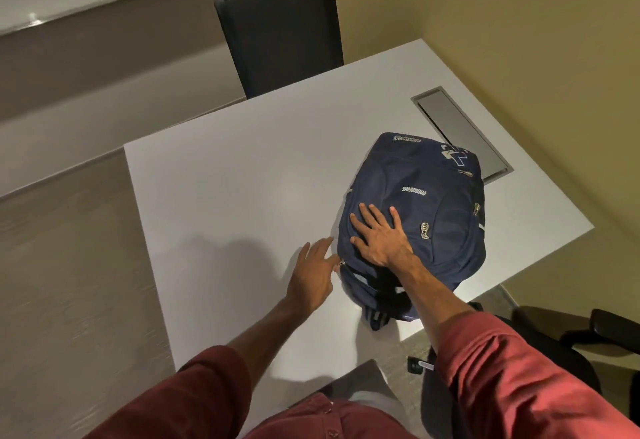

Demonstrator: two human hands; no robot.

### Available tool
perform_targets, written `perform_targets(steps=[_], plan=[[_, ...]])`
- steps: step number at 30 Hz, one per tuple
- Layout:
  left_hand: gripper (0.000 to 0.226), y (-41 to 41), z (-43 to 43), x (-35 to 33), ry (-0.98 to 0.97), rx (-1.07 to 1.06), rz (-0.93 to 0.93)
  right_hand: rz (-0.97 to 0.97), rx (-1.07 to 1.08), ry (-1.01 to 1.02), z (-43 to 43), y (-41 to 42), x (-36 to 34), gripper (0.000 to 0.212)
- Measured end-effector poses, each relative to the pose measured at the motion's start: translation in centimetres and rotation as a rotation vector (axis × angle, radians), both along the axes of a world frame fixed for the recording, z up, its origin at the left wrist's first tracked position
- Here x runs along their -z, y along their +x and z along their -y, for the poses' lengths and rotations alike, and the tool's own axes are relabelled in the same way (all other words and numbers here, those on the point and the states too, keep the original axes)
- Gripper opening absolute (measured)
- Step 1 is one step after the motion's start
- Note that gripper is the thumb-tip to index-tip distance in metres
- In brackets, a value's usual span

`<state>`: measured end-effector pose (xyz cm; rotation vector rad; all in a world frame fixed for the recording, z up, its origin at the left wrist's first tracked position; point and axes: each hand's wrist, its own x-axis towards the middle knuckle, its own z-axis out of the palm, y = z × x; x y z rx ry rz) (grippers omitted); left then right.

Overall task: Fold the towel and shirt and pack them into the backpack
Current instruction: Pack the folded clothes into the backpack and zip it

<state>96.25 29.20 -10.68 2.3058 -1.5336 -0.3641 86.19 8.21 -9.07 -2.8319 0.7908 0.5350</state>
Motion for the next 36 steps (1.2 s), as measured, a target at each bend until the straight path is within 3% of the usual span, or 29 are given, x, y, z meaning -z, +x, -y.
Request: perform_targets(steps=[5,10,13,15,18,22,28,36], plan=[[0.035,-1.5,0.1,-2.4,0.093,-0.005,-0.086,-0.004,-0.006,-0.005,-0.4,-0.1,-0.2,0.065],[0.022,-3.2,-0.3,-3.3,0.053,0.049,-0.081,-0.047,-0.023,-0.019,-0.4,-0.1,0.0,0.066],[0.028,-3.7,-0.7,-3.1,0.064,0.041,-0.080,-0.045,-0.017,-0.008,-0.5,0.1,-0.1,0.066],[0.032,-3.6,-0.8,-3.3,0.064,0.040,-0.072,0.025,0.021,0.034,-0.9,0.2,-0.4,0.064],[0.031,-3.3,-0.7,-3.8,0.082,-0.010,-0.108,0.287,0.156,0.071,-3.1,-0.4,-0.9,0.053],[0.030,-3.2,-0.6,-2.9,0.110,-0.086,-0.210,0.619,0.247,-0.050,-9.2,-3.0,-1.5,0.028],[0.038,-3.0,-1.4,-0.9,0.032,-0.066,-0.280,0.615,0.354,-0.140,-16.4,-6.4,-1.2,0.008],[0.039,-2.9,-2.2,-0.3,-0.030,-0.124,-0.278,0.565,1.103,0.392,-17.7,-4.1,-1.7,0.055]])
